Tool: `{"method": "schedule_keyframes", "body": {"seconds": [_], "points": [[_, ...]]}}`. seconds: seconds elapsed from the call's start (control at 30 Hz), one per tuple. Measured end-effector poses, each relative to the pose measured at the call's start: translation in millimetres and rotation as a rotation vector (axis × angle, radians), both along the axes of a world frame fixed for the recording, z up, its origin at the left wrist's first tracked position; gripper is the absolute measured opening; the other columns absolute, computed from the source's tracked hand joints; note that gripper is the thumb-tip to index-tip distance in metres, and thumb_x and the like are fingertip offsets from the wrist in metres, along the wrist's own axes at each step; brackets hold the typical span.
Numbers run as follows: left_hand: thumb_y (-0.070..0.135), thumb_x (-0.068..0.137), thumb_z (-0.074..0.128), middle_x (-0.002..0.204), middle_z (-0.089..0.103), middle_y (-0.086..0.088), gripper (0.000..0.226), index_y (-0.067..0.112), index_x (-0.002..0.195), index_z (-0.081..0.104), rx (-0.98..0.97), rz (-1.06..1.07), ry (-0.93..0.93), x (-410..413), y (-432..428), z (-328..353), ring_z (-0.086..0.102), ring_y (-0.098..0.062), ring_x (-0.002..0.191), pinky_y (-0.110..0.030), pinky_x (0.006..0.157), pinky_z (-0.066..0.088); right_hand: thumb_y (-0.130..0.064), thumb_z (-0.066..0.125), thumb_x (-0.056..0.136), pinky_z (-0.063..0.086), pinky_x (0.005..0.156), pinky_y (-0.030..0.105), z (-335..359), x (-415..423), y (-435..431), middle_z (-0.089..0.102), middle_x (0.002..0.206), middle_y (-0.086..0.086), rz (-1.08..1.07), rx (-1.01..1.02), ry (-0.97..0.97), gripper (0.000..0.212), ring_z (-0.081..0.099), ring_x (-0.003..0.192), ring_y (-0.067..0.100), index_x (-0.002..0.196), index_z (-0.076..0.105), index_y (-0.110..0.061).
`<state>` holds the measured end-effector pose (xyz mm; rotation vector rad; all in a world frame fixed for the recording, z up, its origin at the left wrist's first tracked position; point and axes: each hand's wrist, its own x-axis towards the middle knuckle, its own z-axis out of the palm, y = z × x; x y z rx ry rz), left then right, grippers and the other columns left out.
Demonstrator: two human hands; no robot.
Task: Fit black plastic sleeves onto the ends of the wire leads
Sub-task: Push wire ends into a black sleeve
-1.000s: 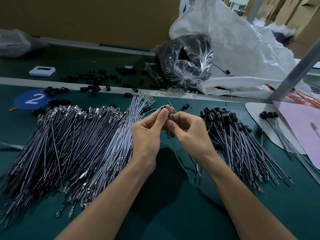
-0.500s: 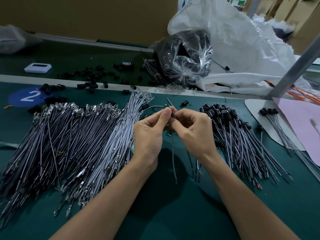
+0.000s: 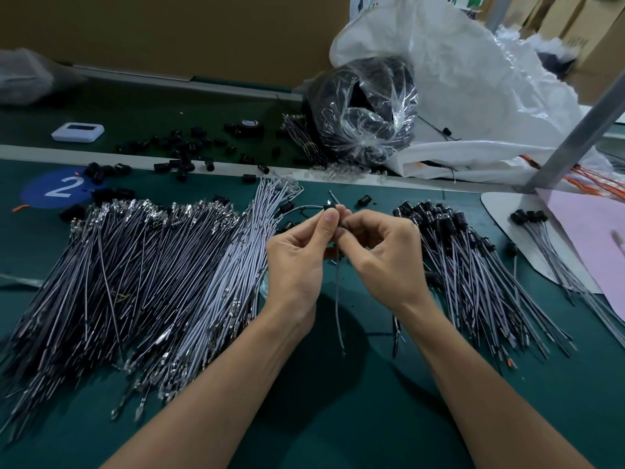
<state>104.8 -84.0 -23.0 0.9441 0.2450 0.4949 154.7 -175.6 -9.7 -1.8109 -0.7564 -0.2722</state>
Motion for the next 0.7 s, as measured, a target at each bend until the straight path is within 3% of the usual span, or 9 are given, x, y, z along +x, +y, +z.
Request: {"method": "schedule_keyframes", "body": {"seconds": [0.07, 0.17, 0.27, 0.37, 0.47, 0.6, 0.7], "points": [[0.026, 0.075, 0.067, 0.097, 0.074, -0.018, 0.030, 0.004, 0.094, 0.075, 0.000, -0.002, -0.004, 0, -1, 0, 0.071, -0.033, 0.098, -0.040, 0.091, 0.056, 0.000, 0.070, 0.084, 0.053, 0.053, 0.030, -1, -1, 1, 0.068, 0.062, 0.008, -0.002, -0.008, -0.003, 0.010, 0.061, 0.054, 0.024, 0.074, 0.072, 0.000], [0.025, 0.077, 0.066, 0.096, 0.075, -0.015, 0.030, 0.004, 0.095, 0.074, 0.016, -0.008, -0.021, 0, -1, -1, 0.072, -0.028, 0.095, -0.032, 0.087, 0.057, 0.000, 0.071, 0.083, 0.046, 0.053, 0.018, -2, -1, 1, 0.065, 0.061, -0.004, -0.022, -0.004, -0.009, 0.010, 0.056, 0.051, 0.002, 0.073, 0.071, 0.000], [0.024, 0.078, 0.065, 0.094, 0.076, -0.012, 0.030, 0.002, 0.097, 0.074, 0.019, -0.010, -0.037, -1, -2, -2, 0.072, -0.023, 0.092, -0.027, 0.082, 0.057, 0.001, 0.071, 0.083, 0.046, 0.053, 0.018, -2, 0, 1, 0.065, 0.061, -0.001, -0.028, -0.010, -0.013, 0.010, 0.055, 0.052, 0.001, 0.073, 0.070, 0.001], [0.025, 0.077, 0.065, 0.096, 0.075, -0.014, 0.032, 0.002, 0.098, 0.074, 0.026, -0.008, -0.056, -2, -2, -2, 0.072, -0.024, 0.094, -0.027, 0.083, 0.057, 0.003, 0.070, 0.083, 0.046, 0.055, 0.016, -3, -1, 1, 0.063, 0.065, -0.012, 0.007, 0.008, 0.002, 0.013, 0.057, 0.055, -0.003, 0.071, 0.068, -0.001], [0.024, 0.076, 0.067, 0.099, 0.074, -0.017, 0.034, 0.001, 0.100, 0.073, 0.029, -0.003, -0.080, -2, -2, -2, 0.070, -0.031, 0.100, -0.035, 0.092, 0.056, 0.002, 0.069, 0.084, 0.049, 0.053, 0.023, -3, 0, 1, 0.060, 0.060, -0.007, 0.021, 0.007, 0.003, 0.018, 0.055, 0.054, 0.003, 0.067, 0.064, 0.001], [0.018, 0.078, 0.067, 0.098, 0.076, -0.009, 0.031, 0.002, 0.104, 0.072, 0.124, 0.042, -0.142, 0, 3, 2, 0.071, -0.021, 0.098, -0.026, 0.087, 0.056, 0.001, 0.069, 0.085, 0.056, 0.061, 0.036, 0, 3, 0, 0.068, 0.067, 0.013, 0.066, 0.023, 0.017, 0.008, 0.065, 0.061, 0.029, 0.078, 0.070, 0.004], [0.016, 0.079, 0.066, 0.098, 0.076, -0.002, 0.030, 0.005, 0.107, 0.071, 0.171, 0.046, -0.207, 0, 9, 4, 0.071, -0.014, 0.096, -0.022, 0.084, 0.054, -0.004, 0.073, 0.084, 0.056, 0.066, 0.030, 2, 5, -1, 0.074, 0.077, 0.004, 0.074, 0.053, 0.041, 0.005, 0.070, 0.069, 0.016, 0.087, 0.075, -0.001]]}}
